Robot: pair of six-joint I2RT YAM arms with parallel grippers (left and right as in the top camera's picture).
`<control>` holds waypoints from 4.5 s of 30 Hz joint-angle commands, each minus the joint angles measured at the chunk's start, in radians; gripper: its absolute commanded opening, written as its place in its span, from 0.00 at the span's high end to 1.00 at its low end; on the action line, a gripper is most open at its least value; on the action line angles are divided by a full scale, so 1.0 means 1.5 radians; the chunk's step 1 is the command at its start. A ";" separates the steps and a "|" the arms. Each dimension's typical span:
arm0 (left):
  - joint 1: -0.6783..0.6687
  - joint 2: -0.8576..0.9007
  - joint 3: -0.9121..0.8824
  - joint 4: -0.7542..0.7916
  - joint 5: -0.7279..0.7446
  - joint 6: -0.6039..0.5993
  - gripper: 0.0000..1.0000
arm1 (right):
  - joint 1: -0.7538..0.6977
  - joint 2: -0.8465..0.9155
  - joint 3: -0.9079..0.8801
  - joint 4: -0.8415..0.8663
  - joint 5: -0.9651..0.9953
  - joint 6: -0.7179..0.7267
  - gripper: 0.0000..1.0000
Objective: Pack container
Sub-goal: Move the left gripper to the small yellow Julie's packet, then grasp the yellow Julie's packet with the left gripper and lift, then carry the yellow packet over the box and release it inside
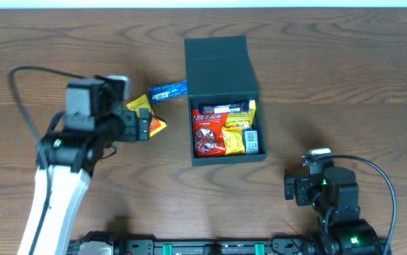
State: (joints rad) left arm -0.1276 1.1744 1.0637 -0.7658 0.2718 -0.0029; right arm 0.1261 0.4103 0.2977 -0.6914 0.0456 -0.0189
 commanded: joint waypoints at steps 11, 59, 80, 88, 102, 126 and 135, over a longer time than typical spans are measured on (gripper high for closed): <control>-0.020 0.198 -0.019 -0.004 -0.059 -0.505 0.05 | -0.006 -0.003 0.000 -0.001 0.005 0.002 0.01; -0.060 0.551 0.123 0.096 -0.200 -0.563 0.00 | -0.006 -0.003 0.000 -0.001 0.005 0.002 0.01; -0.092 0.524 0.123 0.092 -0.223 -0.471 0.60 | -0.006 -0.003 0.000 -0.001 0.005 0.002 0.01; -0.095 0.480 0.123 0.049 -0.238 -0.443 0.61 | -0.006 -0.003 0.000 -0.001 0.005 0.002 0.01; -0.181 0.372 0.123 -0.008 -0.232 -0.292 0.66 | -0.006 -0.003 0.000 -0.001 0.005 0.002 0.01; -0.363 0.340 0.141 0.064 -0.130 -0.242 0.63 | -0.006 -0.003 0.000 -0.001 0.005 0.002 0.01; -0.371 0.347 0.141 0.038 -0.223 -0.280 0.68 | -0.006 -0.003 0.000 -0.001 0.005 0.002 0.01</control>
State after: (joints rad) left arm -0.6819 1.6821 1.2449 -0.6872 0.0273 -0.3973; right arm 0.1261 0.4103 0.2977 -0.6914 0.0452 -0.0189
